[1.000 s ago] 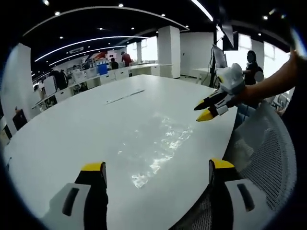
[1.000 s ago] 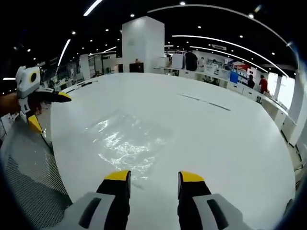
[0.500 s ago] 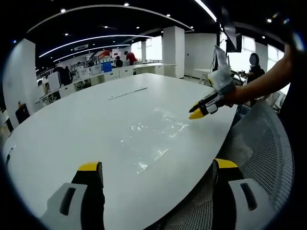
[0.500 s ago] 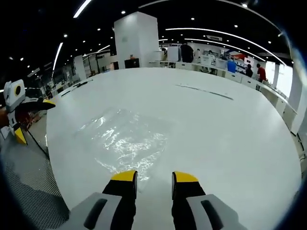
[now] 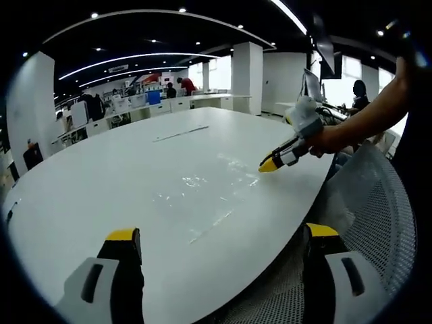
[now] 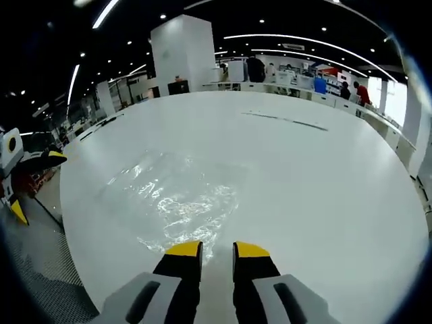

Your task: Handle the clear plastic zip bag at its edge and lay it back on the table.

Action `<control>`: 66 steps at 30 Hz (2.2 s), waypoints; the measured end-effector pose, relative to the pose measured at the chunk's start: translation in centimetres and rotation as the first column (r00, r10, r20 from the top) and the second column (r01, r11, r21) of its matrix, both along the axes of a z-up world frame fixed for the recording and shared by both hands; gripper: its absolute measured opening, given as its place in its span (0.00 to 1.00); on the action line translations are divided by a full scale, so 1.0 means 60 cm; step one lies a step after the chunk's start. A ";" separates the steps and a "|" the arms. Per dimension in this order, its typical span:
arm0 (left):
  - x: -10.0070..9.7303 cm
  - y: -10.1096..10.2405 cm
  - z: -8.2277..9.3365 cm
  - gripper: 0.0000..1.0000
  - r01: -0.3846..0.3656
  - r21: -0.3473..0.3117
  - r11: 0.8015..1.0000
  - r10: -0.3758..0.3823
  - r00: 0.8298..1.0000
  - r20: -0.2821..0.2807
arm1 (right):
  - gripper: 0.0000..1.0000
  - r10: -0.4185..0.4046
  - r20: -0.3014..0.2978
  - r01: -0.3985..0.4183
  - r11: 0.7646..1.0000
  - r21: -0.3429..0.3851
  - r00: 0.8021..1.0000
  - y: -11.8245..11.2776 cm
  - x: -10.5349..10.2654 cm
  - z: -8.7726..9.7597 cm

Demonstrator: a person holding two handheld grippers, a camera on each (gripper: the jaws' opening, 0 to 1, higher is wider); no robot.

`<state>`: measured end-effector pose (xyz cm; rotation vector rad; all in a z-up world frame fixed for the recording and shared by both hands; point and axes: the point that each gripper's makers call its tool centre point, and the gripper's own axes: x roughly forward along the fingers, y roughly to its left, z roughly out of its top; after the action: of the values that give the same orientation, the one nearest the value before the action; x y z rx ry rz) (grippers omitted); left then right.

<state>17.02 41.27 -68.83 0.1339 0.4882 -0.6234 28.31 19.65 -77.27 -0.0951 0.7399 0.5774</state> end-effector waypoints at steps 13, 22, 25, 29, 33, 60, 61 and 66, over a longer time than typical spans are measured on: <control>-0.006 -0.009 -0.005 0.97 0.026 0.026 0.999 -0.026 1.000 0.004 | 0.03 0.006 0.006 -0.006 1.000 -0.026 1.000 0.006 -0.001 -0.003; -0.008 -0.016 -0.002 0.95 0.035 0.029 0.999 -0.035 0.999 -0.003 | 0.00 0.026 0.028 -0.024 0.998 -0.065 0.999 0.000 -0.003 -0.001; -0.009 -0.017 -0.001 0.95 0.037 0.027 0.999 -0.036 0.999 -0.007 | 0.00 0.027 0.031 -0.025 0.997 -0.071 0.999 -0.002 -0.001 -0.001; -0.008 -0.014 -0.003 0.94 0.039 0.023 0.999 -0.039 0.999 -0.014 | 0.00 0.034 0.048 -0.031 0.996 -0.080 0.998 -0.001 0.000 0.007; -0.007 -0.013 -0.003 0.93 0.038 0.021 0.999 -0.037 0.999 -0.012 | 0.00 0.043 0.086 -0.035 0.995 -0.095 0.995 -0.003 0.009 0.021; 0.051 -0.039 0.016 0.83 0.173 0.077 0.982 -0.174 0.985 0.008 | 0.00 0.251 0.266 -0.186 0.951 -0.247 0.931 0.027 0.012 0.084; 0.054 -0.042 0.017 0.83 0.181 0.079 0.980 -0.182 0.983 0.008 | 0.00 0.259 0.267 -0.192 0.948 -0.253 0.928 0.029 0.011 0.086; 0.073 -0.061 0.022 0.78 0.230 0.087 0.969 -0.231 0.973 0.004 | 0.00 0.285 0.280 -0.209 0.940 -0.270 0.917 0.034 0.010 0.097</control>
<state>21.41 37.60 -67.51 0.2795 0.4903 -0.8287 28.92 21.70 -71.46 -0.4987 0.4813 0.6955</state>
